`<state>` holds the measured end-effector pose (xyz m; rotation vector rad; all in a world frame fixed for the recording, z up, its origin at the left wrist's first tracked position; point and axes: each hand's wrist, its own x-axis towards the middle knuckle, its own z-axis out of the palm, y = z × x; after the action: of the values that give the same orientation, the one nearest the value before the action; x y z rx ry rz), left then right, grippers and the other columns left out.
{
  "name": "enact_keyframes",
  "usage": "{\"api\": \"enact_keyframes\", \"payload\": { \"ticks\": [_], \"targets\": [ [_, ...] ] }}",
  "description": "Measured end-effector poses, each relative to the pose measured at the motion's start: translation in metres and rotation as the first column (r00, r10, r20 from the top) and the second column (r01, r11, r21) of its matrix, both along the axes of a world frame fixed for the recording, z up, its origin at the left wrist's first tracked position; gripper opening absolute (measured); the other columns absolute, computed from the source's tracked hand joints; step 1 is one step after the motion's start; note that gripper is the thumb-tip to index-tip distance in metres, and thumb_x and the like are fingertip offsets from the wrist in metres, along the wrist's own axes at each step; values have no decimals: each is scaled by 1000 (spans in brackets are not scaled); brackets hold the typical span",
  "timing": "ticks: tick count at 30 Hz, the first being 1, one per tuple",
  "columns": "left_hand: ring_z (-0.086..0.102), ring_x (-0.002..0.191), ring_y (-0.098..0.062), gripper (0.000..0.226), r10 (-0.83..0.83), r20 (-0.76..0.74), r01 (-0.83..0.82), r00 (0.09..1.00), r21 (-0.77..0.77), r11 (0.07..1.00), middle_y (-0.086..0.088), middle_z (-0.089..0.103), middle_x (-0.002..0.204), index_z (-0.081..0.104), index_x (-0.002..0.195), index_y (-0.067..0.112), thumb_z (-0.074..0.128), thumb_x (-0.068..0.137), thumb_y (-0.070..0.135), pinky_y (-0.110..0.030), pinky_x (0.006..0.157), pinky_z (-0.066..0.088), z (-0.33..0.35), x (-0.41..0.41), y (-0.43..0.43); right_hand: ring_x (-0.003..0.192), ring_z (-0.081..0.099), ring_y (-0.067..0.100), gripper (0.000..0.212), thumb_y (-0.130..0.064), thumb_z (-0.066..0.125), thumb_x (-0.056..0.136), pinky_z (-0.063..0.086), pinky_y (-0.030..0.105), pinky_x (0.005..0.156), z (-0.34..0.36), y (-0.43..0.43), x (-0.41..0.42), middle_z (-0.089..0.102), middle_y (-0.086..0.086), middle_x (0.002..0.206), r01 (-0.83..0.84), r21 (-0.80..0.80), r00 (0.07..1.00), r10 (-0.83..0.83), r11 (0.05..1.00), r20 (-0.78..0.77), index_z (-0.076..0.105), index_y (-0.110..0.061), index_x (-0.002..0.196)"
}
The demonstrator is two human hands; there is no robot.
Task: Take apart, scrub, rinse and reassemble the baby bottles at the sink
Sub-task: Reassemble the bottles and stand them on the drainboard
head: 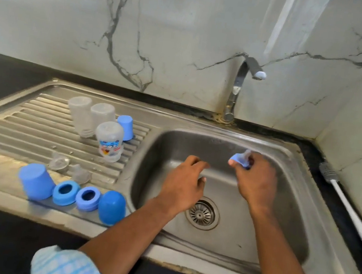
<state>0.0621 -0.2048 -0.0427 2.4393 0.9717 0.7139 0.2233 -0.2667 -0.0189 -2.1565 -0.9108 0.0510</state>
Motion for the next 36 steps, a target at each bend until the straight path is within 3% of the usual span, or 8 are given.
{"api": "enact_keyframes", "payload": {
  "ticks": [3, 6, 11, 16, 20, 23, 29, 36],
  "targets": [
    [59, 112, -27, 40, -16, 13, 15, 1000, 58, 998, -3, 51, 133, 57, 134, 18, 56, 94, 16, -40, 85, 53, 7, -5, -6, 89, 67, 29, 26, -38, 80, 77, 53, 37, 76, -5, 0, 0, 73, 8, 96, -131, -132, 991, 129, 983, -24, 71, -21, 94],
    [59, 109, -29, 42, -26, 20, 22, 999, 145, 989, -6, 52, 130, 57, 135, 15, 56, 93, 11, -43, 82, 55, 18, -11, -12, 91, 66, 28, 29, -36, 80, 79, 50, 35, 77, -6, 0, -2, 72, 7, 97, -140, -72, 990, 138, 988, -21, 71, -18, 101],
    [57, 109, -26, 34, 15, 48, -26, 999, 253, 967, -5, 59, 122, 64, 127, 13, 57, 94, 14, -44, 80, 55, 47, -36, -17, 85, 64, 26, 19, -30, 81, 79, 50, 35, 75, -9, 1, -3, 70, 7, 91, -260, -119, 965, 256, 958, -51, 63, -25, 84],
    [59, 108, -25, 27, 158, 77, -173, 984, 276, 945, -5, 65, 116, 68, 120, 18, 57, 95, 20, -40, 89, 50, 96, -77, 10, 88, 64, 23, 26, -32, 81, 80, 50, 35, 77, -10, 3, -5, 66, 1, 90, -318, -138, 948, 312, 938, -61, 69, -18, 99],
    [48, 125, -31, 48, 371, -197, -297, 908, 321, 899, -6, 59, 134, 62, 131, 25, 52, 89, 4, -39, 102, 40, 146, -127, 81, 89, 65, 23, 29, -32, 81, 79, 53, 39, 82, -13, 5, -7, 69, 2, 95, -347, -155, 938, 338, 925, -82, 71, -17, 102],
    [41, 135, -32, 57, 364, -385, -270, 848, 277, 922, -11, 50, 146, 57, 137, 24, 49, 88, -4, -39, 110, 33, 175, -164, 117, 91, 65, 23, 33, -31, 82, 79, 53, 38, 83, -14, 7, -6, 69, 2, 96, -351, -166, 936, 341, 922, -86, 70, -16, 106],
    [44, 135, -33, 83, 279, -515, -339, 811, -25, 940, -13, 38, 155, 37, 151, 16, 72, 80, -7, -40, 111, 34, 166, -212, 169, 90, 65, 24, 33, -31, 82, 80, 52, 38, 82, -15, 11, -3, 71, 6, 100, -368, -201, 930, 356, 908, -92, 71, -15, 107],
    [48, 133, -33, 86, 268, -330, -317, 905, -102, 943, -12, 48, 149, 40, 149, 11, 85, 76, 14, -44, 112, 37, 109, -220, 189, 90, 62, 23, 37, -30, 82, 80, 47, 34, 78, -16, 12, -7, 71, 8, 107, -378, -218, 926, 370, 900, -78, 70, -13, 111]
  ]
}}
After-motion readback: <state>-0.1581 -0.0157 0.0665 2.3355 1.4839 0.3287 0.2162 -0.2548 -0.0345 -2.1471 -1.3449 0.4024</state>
